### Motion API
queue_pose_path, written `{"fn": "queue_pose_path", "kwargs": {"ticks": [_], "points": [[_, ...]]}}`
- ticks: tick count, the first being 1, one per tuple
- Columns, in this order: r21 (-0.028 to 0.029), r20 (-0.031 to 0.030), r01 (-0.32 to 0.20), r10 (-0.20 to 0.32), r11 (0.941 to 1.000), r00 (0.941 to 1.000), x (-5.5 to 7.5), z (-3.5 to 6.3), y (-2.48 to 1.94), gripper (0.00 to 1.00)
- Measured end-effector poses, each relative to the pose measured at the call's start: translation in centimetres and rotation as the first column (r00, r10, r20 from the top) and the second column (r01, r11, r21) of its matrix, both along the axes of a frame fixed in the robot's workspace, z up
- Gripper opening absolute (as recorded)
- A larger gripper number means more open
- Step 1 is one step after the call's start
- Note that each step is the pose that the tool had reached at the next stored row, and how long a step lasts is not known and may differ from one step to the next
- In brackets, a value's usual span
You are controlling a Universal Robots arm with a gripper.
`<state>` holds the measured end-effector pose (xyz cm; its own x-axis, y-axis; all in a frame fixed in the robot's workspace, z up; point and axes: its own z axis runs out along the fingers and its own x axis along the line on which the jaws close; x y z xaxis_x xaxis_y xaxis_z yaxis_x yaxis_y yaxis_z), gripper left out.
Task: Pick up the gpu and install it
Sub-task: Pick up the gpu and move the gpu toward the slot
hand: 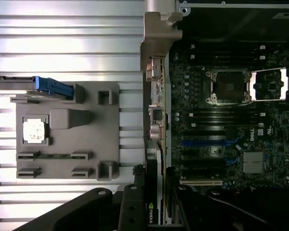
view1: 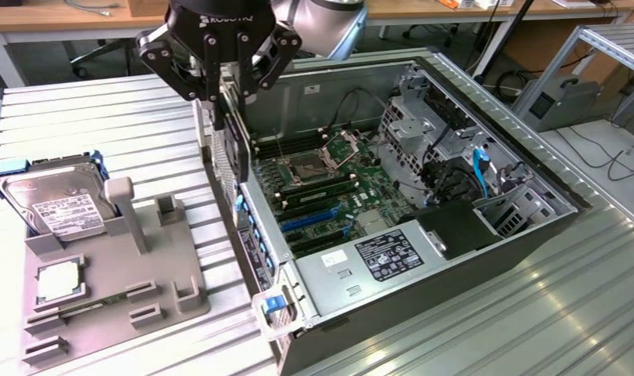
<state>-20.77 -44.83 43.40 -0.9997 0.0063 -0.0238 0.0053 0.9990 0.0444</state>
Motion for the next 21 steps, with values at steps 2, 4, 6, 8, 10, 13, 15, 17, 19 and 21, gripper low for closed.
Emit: {"fn": "queue_pose_path", "kwargs": {"ticks": [2,4,6,8,10,13,15,17,19,21], "points": [[0.0,0.0,0.0,0.0,1.0,1.0,0.5,0.0,0.09,0.27],[0.0,0.0001,0.0,0.0,1.0,1.0,0.9,0.0,0.16,0.27],[0.0,0.0,0.0,0.0,1.0,1.0,1.2,0.0,0.22,0.27],[-0.0001,0.0,0.0,0.0,1.0,1.0,1.5,0.0,0.28,0.27],[-0.0001,0.0,0.0,0.0,1.0,1.0,1.8,0.0,0.34,0.27],[0.0,0.0,0.0,0.0,1.0,1.0,2.3,0.0,0.43,0.27],[0.0,0.0,0.0,0.0,1.0,1.0,2.8,0.0,0.54,0.27],[0.0,0.0001,0.0,0.0,1.0,1.0,3.1,0.0,0.59,0.27],[-0.0001,0.0,0.0,0.0,1.0,1.0,3.3,0.0,0.65,0.27],[0.0,0.0,0.0,0.0,1.0,1.0,3.6,0.0,0.71,0.27]]}}
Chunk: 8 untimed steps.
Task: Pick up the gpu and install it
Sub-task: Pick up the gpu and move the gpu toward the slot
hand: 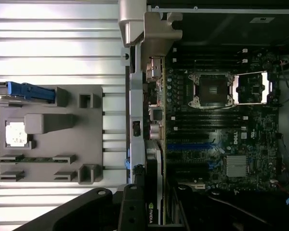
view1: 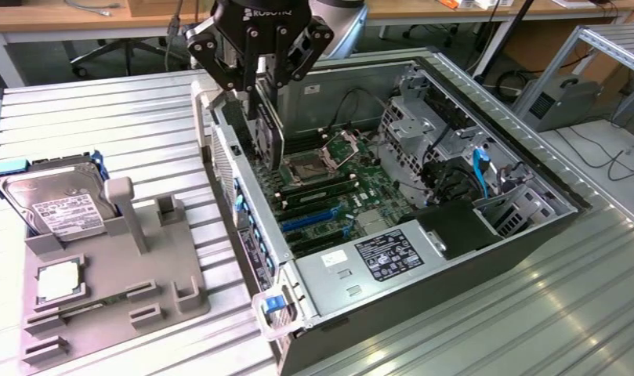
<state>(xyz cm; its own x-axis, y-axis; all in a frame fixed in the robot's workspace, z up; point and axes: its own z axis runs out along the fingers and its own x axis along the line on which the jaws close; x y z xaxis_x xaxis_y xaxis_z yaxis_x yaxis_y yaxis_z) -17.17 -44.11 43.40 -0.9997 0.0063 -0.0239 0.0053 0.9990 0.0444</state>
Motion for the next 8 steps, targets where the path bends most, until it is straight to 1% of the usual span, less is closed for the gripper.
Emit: {"fn": "queue_pose_path", "kwargs": {"ticks": [8], "points": [[0.0,0.0,0.0,0.0,1.0,1.0,1.2,0.0,0.23,0.27]]}}
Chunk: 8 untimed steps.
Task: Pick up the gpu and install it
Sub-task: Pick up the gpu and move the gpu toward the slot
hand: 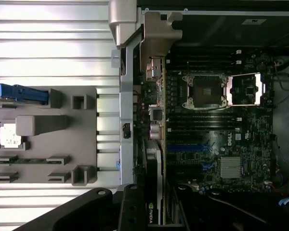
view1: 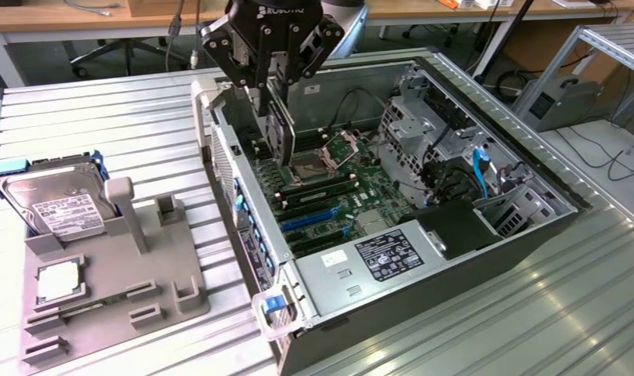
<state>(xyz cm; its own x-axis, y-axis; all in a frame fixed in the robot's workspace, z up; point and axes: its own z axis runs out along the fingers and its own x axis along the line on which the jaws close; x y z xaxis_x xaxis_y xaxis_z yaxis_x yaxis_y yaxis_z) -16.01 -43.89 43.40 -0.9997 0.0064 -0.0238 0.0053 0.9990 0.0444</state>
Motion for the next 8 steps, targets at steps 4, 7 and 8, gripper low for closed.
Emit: {"fn": "queue_pose_path", "kwargs": {"ticks": [4,7,8], "points": [[0.0,0.0,0.0,0.0,1.0,1.0,0.42,0.0,0.05,0.27],[0.0,0.0,0.0,0.0,1.0,1.0,0.73,0.0,0.09,0.27],[0.0,0.0,0.0,0.0,1.0,1.0,0.84,0.0,0.11,0.27]]}}
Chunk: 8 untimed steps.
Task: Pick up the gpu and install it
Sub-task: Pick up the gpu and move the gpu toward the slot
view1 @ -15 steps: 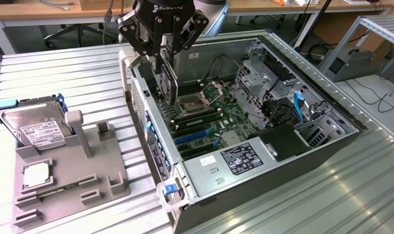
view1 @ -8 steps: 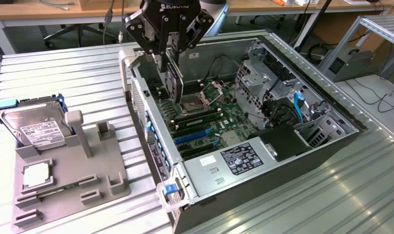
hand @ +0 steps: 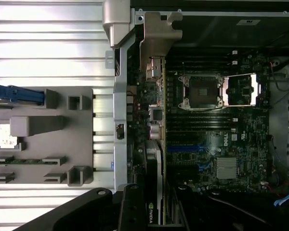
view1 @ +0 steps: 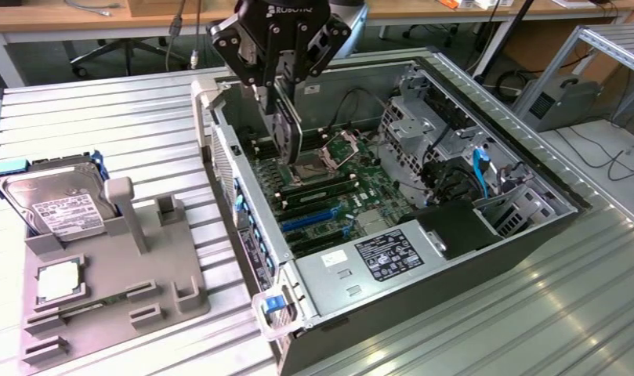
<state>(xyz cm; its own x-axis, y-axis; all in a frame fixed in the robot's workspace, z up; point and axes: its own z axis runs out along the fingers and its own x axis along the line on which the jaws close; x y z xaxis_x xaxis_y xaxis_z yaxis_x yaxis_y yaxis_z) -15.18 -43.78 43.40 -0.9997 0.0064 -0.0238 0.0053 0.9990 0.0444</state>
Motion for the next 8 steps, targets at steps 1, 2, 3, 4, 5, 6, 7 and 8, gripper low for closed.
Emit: {"fn": "queue_pose_path", "kwargs": {"ticks": [1,2,3,4,5,6,7,8], "points": [[0.0,0.0,0.0,0.0,1.0,1.0,0.15,0.0,0.02,0.27],[0.0,0.0,0.0,0.0,1.0,1.0,0.26,0.0,0.03,0.27],[0.0,0.0,0.0,0.0,1.0,1.0,0.35,0.0,0.05,0.27],[0.0,0.0,0.0,0.0,1.0,1.0,0.39,0.0,0.05,0.27],[0.0001,0.0001,0.0,0.0,1.0,1.0,0.4,0.0,0.05,0.27],[0.0,0.0,0.0,0.0,1.0,1.0,0.41,0.0,0.05,0.27],[0.0,0.0,0.0,0.0,1.0,1.0,0.41,0.0,0.05,0.27],[0.0,0.0,0.0,0.0,1.0,1.0,0.41,0.0,0.05,0.27]]}}
